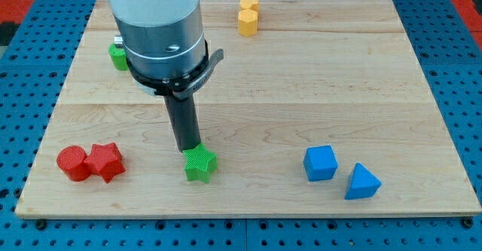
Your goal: Move the green circle to the left center
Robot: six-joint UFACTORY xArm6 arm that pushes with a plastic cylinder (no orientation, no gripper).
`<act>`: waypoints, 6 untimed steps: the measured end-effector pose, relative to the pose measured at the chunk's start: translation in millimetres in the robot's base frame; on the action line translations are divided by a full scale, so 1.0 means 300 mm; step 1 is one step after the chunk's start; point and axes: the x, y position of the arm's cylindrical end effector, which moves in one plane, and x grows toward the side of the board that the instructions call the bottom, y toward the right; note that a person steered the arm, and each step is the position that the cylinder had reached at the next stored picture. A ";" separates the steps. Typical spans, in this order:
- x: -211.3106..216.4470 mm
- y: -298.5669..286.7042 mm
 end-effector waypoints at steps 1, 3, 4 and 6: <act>-0.201 -0.028; -0.604 -0.259; -0.633 -0.373; -0.591 -0.555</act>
